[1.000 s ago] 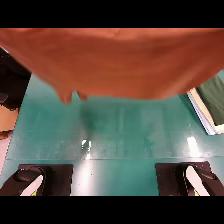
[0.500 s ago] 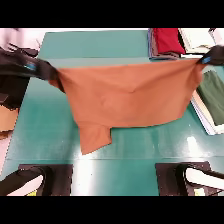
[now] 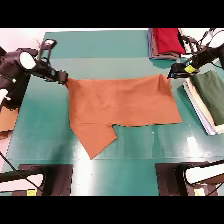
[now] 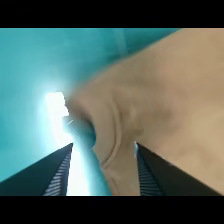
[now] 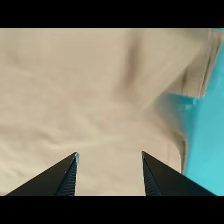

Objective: Fold the shirts.

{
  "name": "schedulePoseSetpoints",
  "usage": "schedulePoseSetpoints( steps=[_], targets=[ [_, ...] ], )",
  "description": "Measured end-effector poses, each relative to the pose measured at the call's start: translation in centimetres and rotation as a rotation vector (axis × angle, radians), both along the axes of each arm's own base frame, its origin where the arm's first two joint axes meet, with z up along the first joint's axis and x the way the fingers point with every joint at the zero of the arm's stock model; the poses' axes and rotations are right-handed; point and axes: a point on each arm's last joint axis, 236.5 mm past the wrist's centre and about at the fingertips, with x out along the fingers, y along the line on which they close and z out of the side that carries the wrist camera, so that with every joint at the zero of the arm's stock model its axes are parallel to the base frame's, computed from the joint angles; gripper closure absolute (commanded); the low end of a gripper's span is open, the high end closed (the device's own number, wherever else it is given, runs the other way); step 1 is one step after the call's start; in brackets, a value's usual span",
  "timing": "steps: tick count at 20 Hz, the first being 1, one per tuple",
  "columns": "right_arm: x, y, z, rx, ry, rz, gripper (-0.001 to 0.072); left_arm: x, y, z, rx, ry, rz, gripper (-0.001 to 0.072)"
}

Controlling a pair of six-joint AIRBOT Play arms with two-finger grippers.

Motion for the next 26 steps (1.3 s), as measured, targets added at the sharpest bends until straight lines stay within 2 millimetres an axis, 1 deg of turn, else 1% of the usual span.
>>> schedulePoseSetpoints(
  steps=[1, 3, 6, 8, 10, 13, 15, 17, 19, 20, 21, 22, 24, 26],
  targets=[
    [-0.6, -0.2, 0.3, 0.025, 0.001, -0.008, 0.0272, -0.6, 0.9, -0.2, -0.024, 0.032, 0.027, 0.0240],
    [-2.5, -0.2, 0.7, 0.089, 0.011, -0.021, 0.0272, -2.9, 2.1, -1.8, -0.081, 0.130, 0.066, 0.0241],
    [-6.3, 0.3, 0.8, 0.173, 0.028, -0.042, 0.0272, -7.6, 2.0, -5.1, -0.155, 0.262, 0.091, 0.0241],
    [-8.2, 0.7, 0.8, 0.201, 0.016, -0.064, 0.0278, -10.8, 1.6, -7.4, -0.194, 0.332, 0.110, 0.0241],
    [-9.7, 1.0, 0.7, 0.215, -0.007, -0.082, 0.0282, -13.7, 0.8, -9.5, -0.235, 0.389, 0.125, 0.0241],
    [-11.0, 1.3, 1.0, 0.220, -0.050, -0.103, 0.0282, -16.8, -0.4, -12.1, -0.295, 0.453, 0.153, 0.0241],
    [-11.6, 1.5, 1.3, 0.221, -0.073, -0.108, 0.0282, -18.1, -1.5, -13.4, -0.338, 0.476, 0.159, 0.0241],
    [-11.9, 1.5, 1.7, 0.217, -0.095, -0.112, 0.0282, -19.0, -3.2, -14.3, -0.369, 0.488, 0.142, 0.0241],
    [-12.1, 1.6, 2.2, 0.214, -0.116, -0.112, 0.0282, -19.7, -4.9, -14.8, -0.386, 0.492, 0.117, 0.0242],
    [-12.2, 1.6, 2.5, 0.214, -0.125, -0.113, 0.0282, -19.9, -5.8, -14.9, -0.394, 0.490, 0.105, 0.0326],
    [-12.3, 1.6, 2.7, 0.211, -0.134, -0.112, 0.0282, -19.9, -6.2, -15.1, -0.391, 0.481, 0.103, 0.0568],
    [-12.4, 1.6, 3.0, 0.209, -0.145, -0.113, 0.0282, -19.8, -6.4, -15.3, -0.387, 0.476, 0.105, 0.0680],
    [-12.7, 0.8, 3.4, 0.200, -0.160, -0.130, 0.0282, -19.3, -6.8, -14.9, -0.381, 0.454, 0.094, 0.0680],
    [-13.5, -0.9, 2.8, 0.193, -0.143, -0.179, 0.0282, -18.1, -7.1, -13.7, -0.380, 0.420, 0.078, 0.0680]
  ],
)
